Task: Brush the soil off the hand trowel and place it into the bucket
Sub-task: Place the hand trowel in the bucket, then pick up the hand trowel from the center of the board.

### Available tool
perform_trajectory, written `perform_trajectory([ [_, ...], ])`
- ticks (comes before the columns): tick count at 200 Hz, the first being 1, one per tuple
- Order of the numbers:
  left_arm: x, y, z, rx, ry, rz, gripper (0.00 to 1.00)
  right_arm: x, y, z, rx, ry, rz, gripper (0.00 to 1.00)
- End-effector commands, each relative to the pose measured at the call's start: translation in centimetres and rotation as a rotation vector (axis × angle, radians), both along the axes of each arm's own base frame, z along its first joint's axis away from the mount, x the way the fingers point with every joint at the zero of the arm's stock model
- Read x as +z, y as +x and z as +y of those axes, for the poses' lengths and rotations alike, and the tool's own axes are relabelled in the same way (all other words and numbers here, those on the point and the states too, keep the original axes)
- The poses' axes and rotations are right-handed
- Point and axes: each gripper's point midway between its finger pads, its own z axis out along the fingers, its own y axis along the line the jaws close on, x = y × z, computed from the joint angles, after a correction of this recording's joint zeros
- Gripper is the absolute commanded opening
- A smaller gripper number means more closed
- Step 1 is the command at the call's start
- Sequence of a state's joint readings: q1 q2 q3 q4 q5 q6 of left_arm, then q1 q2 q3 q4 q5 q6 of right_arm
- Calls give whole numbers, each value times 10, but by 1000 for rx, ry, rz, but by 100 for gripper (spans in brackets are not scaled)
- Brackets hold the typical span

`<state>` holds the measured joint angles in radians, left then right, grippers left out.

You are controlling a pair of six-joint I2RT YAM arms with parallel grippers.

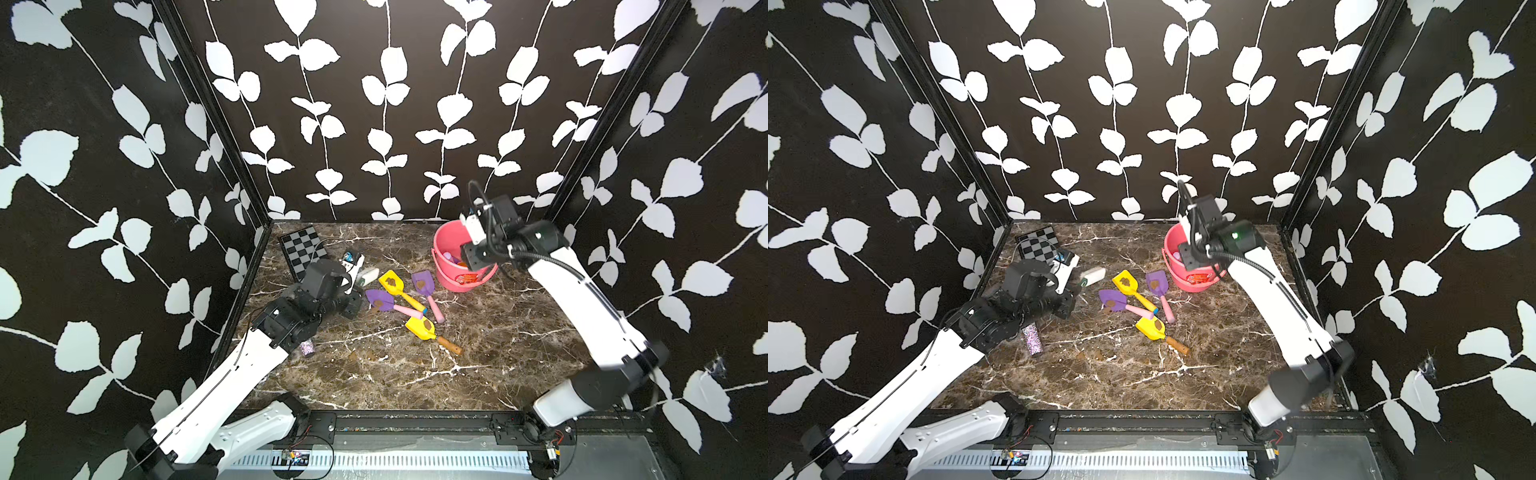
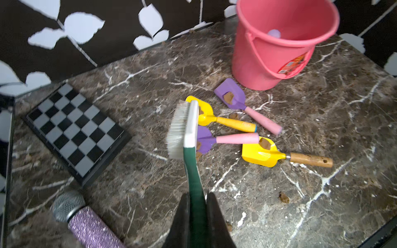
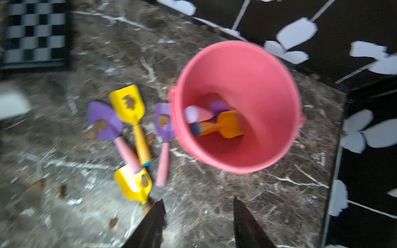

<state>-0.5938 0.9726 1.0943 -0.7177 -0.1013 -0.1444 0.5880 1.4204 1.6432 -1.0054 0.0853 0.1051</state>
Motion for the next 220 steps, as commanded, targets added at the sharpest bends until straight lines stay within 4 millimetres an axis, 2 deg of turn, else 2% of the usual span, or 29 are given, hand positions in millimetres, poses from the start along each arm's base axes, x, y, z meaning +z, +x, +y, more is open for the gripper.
perform_trajectory([
  [1,1,-8,14,64,-108,65,0,-35,-22,27,79,68,-22,52],
  [23,5,-4,15,67,-132,69,0,-92,-59,25,99,30,35,55],
  [29,7,-3,12,61,-142,70,0,-107,-66,24,96,31,51,63],
  [41,8,-1,7,51,-161,77,0,-135,-77,23,82,41,76,68],
  [50,9,1,3,45,-175,81,0,-154,-82,24,76,55,83,73],
  [60,8,3,0,40,-185,89,0,-173,-85,23,58,61,100,84],
  [69,8,4,-1,38,-188,93,0,-188,-88,22,51,51,121,89],
  [81,6,6,-3,39,-190,100,0,-206,-88,17,28,12,133,91],
  [101,5,7,-3,37,-188,97,0,-227,-90,20,38,-17,152,93],
  [122,3,9,-3,37,-183,96,0,-245,-93,31,69,-26,173,92],
  [138,2,9,-5,31,-178,97,0,-258,-97,35,90,-64,184,88],
  [159,1,10,-4,34,-176,94,0,-270,-103,38,110,-96,205,75],
  [186,0,10,-5,29,-178,95,0,-275,-112,37,115,-127,207,57],
  [220,-3,10,-6,23,-184,100,0,-282,-114,29,85,-141,195,50],
])
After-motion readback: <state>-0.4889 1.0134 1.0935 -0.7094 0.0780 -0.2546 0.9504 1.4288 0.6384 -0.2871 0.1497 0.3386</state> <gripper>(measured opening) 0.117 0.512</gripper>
